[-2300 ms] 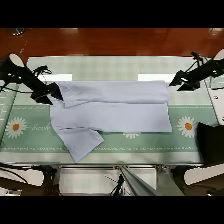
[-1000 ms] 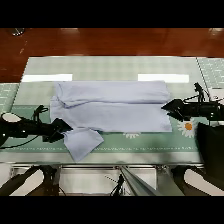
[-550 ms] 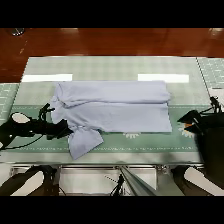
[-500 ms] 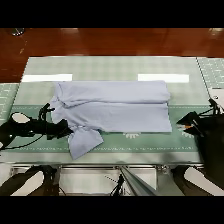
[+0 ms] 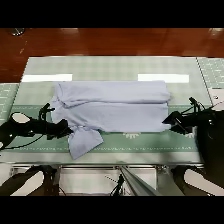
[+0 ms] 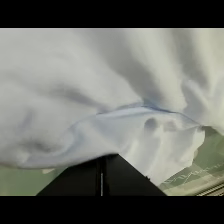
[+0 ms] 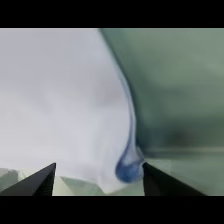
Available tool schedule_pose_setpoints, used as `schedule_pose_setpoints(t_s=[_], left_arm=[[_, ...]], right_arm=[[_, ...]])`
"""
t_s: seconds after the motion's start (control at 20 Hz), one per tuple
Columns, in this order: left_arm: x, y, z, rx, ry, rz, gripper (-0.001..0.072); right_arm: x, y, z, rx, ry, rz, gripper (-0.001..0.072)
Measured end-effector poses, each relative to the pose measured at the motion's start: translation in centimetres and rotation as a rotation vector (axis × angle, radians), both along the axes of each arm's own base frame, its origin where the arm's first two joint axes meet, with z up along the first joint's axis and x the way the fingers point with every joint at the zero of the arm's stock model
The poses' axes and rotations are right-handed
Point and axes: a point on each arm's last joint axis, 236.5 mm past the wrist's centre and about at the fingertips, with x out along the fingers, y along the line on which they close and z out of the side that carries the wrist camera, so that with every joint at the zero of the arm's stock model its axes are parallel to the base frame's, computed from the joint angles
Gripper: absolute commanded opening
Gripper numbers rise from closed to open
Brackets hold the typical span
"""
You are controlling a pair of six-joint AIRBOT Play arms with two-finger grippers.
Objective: Fold the shirts.
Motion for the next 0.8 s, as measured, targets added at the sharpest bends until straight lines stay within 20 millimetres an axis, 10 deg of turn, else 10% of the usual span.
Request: schedule_pose_setpoints(t_s=[0.05,0.1,0.8], left_arm=[[0.3,0.1,0.1,0.003,-0.007,-0.002,0.002],[0.7,0.3,0.3,0.014,-0.022,-0.004,0.002],[13.6,1.7,9.4,0.008,-0.265,-0.055,0.0019]], right_arm=[[0.6,0.3,-0.2,-0.011,-0.012,0.011,0.0126],[1.0,0.4,-0.4,-0.027,-0.025,0.026,0.0026],[11.7,-1.6,7.9,-0.145,-0.31,0.155,0.0026]])
